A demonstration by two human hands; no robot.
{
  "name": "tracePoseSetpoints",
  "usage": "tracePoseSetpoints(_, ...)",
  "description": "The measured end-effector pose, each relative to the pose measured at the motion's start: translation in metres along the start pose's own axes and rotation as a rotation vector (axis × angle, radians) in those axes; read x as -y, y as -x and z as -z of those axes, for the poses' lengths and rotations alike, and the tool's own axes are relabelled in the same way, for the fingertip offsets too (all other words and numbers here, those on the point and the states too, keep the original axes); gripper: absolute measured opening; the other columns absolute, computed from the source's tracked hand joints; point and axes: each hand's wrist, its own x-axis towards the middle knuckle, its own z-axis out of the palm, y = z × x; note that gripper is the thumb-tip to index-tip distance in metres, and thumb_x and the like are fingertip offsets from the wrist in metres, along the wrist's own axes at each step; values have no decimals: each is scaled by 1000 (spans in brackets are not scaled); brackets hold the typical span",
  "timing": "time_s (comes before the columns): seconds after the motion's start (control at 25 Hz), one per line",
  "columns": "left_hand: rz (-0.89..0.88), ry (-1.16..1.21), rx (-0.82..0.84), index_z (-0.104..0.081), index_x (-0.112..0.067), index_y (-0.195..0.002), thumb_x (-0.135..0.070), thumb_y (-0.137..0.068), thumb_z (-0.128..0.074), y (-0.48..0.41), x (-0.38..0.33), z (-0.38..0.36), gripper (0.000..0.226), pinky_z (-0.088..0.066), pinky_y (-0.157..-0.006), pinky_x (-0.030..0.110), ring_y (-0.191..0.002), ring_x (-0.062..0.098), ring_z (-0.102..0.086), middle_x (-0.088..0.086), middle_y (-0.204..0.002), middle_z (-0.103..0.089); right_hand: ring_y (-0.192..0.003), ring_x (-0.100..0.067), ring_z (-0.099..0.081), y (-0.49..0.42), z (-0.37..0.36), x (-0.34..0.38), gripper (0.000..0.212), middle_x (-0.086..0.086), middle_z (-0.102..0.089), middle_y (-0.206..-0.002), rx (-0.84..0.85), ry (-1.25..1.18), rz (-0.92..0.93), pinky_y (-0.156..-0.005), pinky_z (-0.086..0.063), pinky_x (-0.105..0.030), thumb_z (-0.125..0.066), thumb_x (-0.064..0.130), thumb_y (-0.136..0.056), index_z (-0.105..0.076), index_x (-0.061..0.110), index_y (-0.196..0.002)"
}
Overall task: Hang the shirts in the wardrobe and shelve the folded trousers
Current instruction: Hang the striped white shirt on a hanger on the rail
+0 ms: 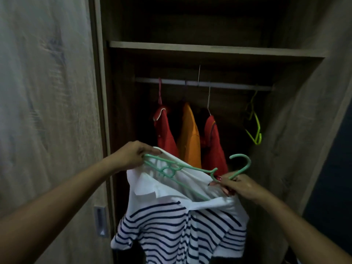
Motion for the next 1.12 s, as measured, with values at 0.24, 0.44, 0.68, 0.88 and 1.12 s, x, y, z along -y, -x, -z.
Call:
tracePoseSetpoints(0.24, -96, -63, 5, -62, -33, -125, 9, -73, -52, -2, -15, -15, 68, -53, -89, 28, -112, 10, -58, -10, -126, -59, -52, -8, -49, -13, -10, 47, 22, -3, -55, -56, 23, 104, 121, -55, -40, -24, -61, 13, -89, -64, -2, -73)
tracePoseSetpoints(0.44, -245, 52, 117, -64, -30, -121, 0, -71, -55, 2, -12, -29, 58, -54, -92, 31, -110, 3, -62, -11, -122, -65, -63, -7, -60, -26, -38, 61, 8, 2, -66, -67, -36, 76, 263, -61, -49, -29, -63, 17, -89, -66, 18, -82)
tracePoseSetpoints(0.68, -202, -80, 53, -64, -30, -117, -68, -75, -47, 9, 34, -45, 59, -54, -82, 35, -95, 11, -66, -5, -108, -69, -64, -10, -60, -26, -34, 62, 12, -8, -64, -67, -31, 29, 274, -64, -47, -23, -56, 13, -93, -62, 8, -84)
tracePoseSetpoints(0.88, -284, 102, -131, -66, -30, -91, -59, -85, -47, 4, 43, -64, 36, -41, -56, 23, -61, 8, -57, -4, -70, -64, -65, -13, -60, -18, -13, 72, 10, -4, -68, -68, -68, -16, 212, -61, -45, -24, -53, 10, -94, -62, 13, -90)
tracePoseSetpoints(1.12, -390, 136, -313, -67, -21, -84, -57, -84, -48, -27, 14, -56, 41, -38, -51, 21, -54, -1, -52, -9, -66, -63, -90, -8, -65, 35, 68, 69, 36, 2, -71, -98, 67, 479, 32, -83, -54, -35, -68, 48, -78, -70, 21, -102)
